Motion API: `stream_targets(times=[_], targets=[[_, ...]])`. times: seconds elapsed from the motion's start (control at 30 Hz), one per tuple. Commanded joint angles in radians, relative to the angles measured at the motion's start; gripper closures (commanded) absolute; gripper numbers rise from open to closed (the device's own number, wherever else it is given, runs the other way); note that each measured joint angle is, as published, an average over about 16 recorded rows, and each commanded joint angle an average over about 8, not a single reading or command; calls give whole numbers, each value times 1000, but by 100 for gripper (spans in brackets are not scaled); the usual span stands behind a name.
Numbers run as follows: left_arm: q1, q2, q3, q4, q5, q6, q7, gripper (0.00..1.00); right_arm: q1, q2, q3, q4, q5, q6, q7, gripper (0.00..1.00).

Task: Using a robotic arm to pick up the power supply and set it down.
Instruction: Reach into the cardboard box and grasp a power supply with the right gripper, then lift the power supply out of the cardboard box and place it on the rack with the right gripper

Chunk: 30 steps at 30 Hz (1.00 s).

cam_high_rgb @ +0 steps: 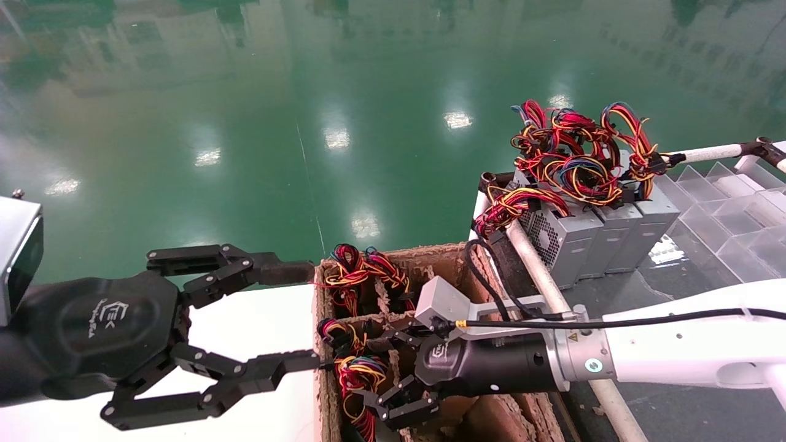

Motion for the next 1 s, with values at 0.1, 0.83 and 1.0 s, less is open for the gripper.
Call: stream_targets(times=[0.1,0.83,1.0], targets=[[0,0,0,0,0,0,0,0,-2,1,2,-11,3,-1,-12,100],[0,0,0,0,0,0,0,0,0,-14,10,-69,14,2,-40,100],[0,0,0,0,0,0,0,0,1,-13,14,-86,31,-19,-45,100]])
